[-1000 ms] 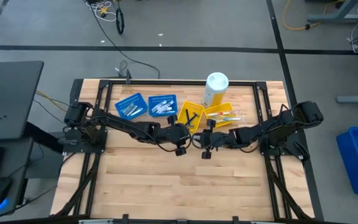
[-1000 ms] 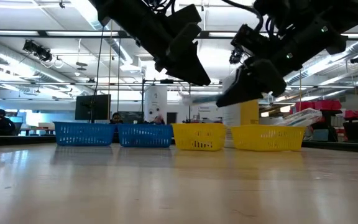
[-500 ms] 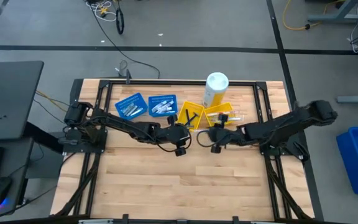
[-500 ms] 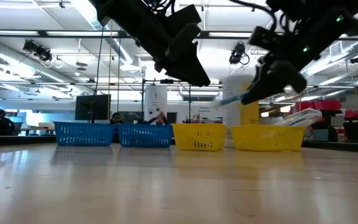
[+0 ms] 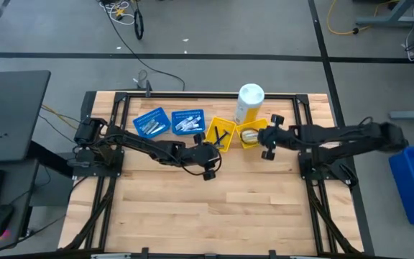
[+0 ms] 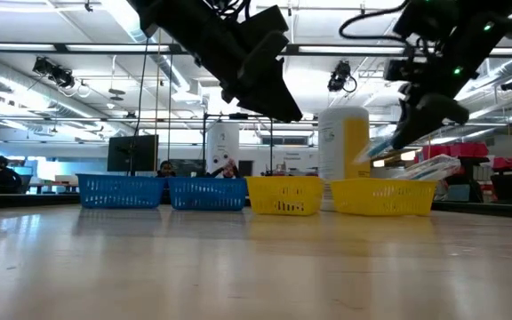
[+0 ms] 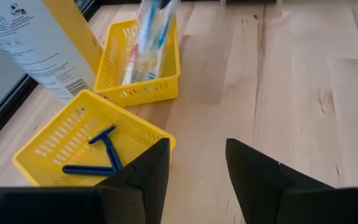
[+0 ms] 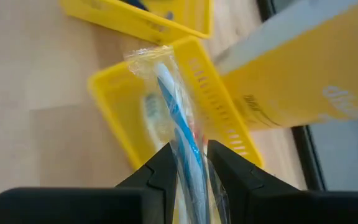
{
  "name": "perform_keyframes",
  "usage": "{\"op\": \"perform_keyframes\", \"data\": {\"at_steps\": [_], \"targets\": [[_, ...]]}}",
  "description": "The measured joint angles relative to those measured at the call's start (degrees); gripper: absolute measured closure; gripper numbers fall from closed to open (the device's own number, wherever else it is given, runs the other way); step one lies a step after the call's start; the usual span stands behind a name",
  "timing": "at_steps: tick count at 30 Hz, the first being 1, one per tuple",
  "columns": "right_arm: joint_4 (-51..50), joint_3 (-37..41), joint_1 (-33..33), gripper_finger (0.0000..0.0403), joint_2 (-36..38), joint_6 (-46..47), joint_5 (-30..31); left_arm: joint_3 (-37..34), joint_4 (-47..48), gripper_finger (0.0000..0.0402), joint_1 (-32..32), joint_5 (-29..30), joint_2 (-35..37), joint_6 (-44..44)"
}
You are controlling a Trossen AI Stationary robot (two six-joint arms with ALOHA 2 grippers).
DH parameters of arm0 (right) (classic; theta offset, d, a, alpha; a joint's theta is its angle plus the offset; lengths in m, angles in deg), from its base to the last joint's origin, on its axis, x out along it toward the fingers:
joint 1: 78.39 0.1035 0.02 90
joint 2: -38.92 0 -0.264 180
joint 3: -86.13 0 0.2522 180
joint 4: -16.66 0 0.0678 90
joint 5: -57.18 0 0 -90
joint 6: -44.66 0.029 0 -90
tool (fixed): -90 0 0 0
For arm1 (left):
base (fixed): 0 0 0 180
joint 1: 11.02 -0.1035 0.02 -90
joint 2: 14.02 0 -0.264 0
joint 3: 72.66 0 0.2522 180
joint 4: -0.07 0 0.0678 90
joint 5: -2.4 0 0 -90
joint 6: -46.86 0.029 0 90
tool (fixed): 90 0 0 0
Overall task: Pick & Place Travel size toiletries
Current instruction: Put the blue toothbrush into the right yellow bin
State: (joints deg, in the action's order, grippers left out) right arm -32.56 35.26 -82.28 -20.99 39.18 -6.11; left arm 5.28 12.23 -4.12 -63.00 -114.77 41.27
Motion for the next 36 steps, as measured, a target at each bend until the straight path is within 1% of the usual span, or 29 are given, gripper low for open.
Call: {"op": "perform_keyframes", "data": {"at_steps": [2,5,7,10,15,17,20,24,28,33,36], "targets": [[1.4,0.0,-3.1,0.0316,-0.9,-1.9,-1.6,0.0,-0.8,0.0237,-0.1,0.0,0.0,-0.3],[3.0,0.0,-7.2,0.0315,-2.7,-4.2,-6.8,0.0,-1.8,0.0237,-0.1,0.0,0.0,-1.3],[3.2,0.0,-9.3,0.0315,-4.5,-4.5,-9.1,0.0,-2.4,0.0237,-0.1,0.0,0.0,-1.3],[3.2,0.0,-11.4,0.0314,-7.1,-4.5,-10.9,-0.1,-2.4,0.0237,-0.1,0.0,0.0,-1.3],[5.4,0.0,-12.2,0.0307,-9.0,-6.2,-10.9,-0.1,-2.3,0.0237,-0.1,0.0,0.0,-1.3],[6.1,0.0,-12.2,0.0295,-9.0,-6.7,-11.3,-0.1,-2.3,0.0237,-0.1,0.0,0.0,-1.3],[5.8,0.0,-12.3,0.0268,-9.0,-8.0,-13.7,-0.1,-2.3,0.0237,-0.1,-0.3,0.0,-1.6],[5.9,0.0,-12.3,0.023,-9.0,-7.4,-13.8,-0.1,-2.3,0.0237,-0.1,-1.9,0.0,-2.8],[5.9,0.0,-12.3,0.0199,-9.0,-7.3,-13.2,-0.1,-2.2,0.0237,-0.1,-1.9,0.0,-2.0],[4.5,0.0,-12.9,0.0176,-9.0,-7.2,-11.1,-0.1,-2.1,0.0237,-0.1,-1.8,0.0,-2.3],[6.0,0.0,-13.9,0.0166,-9.0,-7.7,-11.0,-0.1,-2.1,0.0237,-0.1,-1.8,0.0,-2.2]]}}
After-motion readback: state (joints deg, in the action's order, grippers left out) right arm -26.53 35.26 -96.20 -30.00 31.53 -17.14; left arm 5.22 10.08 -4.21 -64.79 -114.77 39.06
